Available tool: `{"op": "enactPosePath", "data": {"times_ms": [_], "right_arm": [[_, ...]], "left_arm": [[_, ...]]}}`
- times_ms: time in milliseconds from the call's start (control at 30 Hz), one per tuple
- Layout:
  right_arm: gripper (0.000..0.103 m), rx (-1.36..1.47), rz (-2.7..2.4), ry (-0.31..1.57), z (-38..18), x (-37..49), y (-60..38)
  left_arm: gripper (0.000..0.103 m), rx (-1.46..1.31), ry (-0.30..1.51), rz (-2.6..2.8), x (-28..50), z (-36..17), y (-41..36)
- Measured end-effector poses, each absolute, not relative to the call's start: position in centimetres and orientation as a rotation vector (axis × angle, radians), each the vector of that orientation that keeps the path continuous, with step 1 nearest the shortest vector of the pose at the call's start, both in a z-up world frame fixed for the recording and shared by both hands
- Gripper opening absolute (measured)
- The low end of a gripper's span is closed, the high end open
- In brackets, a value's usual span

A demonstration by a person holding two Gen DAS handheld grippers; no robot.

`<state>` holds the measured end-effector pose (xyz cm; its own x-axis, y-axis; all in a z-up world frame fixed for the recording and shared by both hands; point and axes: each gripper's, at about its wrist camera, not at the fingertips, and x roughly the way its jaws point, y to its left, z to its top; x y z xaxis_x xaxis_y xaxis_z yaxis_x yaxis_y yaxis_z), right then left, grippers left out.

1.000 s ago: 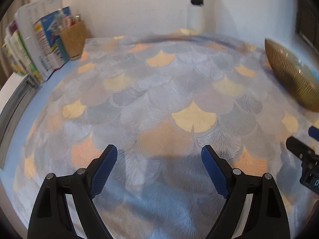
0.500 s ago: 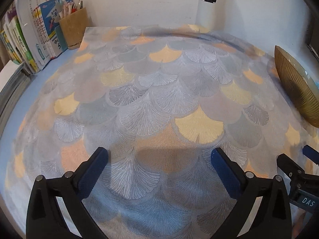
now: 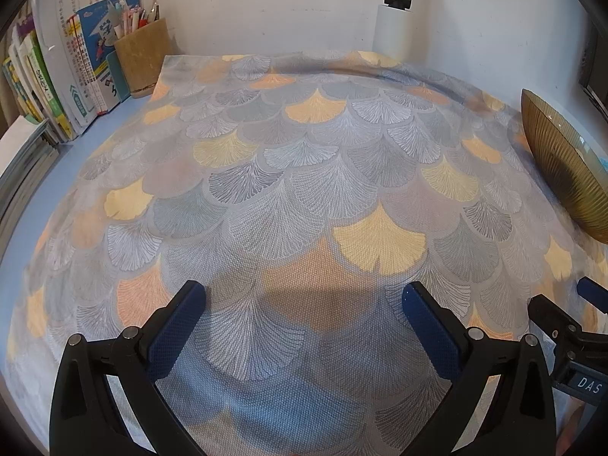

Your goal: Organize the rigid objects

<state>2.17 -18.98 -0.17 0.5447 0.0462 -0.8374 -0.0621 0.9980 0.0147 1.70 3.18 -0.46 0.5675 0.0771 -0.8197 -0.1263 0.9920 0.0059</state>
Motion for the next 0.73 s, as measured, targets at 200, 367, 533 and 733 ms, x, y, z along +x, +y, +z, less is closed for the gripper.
{"op": "enactPosePath", "data": {"times_ms": [200,367,533,733], "right_arm": [[0.103,-0.018,0.065,0.993,-0.15,2.17,-19.0],[0.103,-0.018,0.066,0.992,-0.17,2.16,-18.98],[0.103,-0.018,0.066,0.992,-0.19,2.16,-18.98],[0.103,-0.018,0.066,0.992,-0.2,2.15,-18.98]], "left_arm": [[0.103,-0.055,0.96,0.119,1.68,-0.46,3.18],[0.103,-0.053,0.96,0.115,1.67,-0.5,3.2],[0.103,-0.049,0.96,0.105,1.63,-0.45,3.24],[0.103,-0.046,0.96,0.103,1.61,-0.47,3.22]]}}
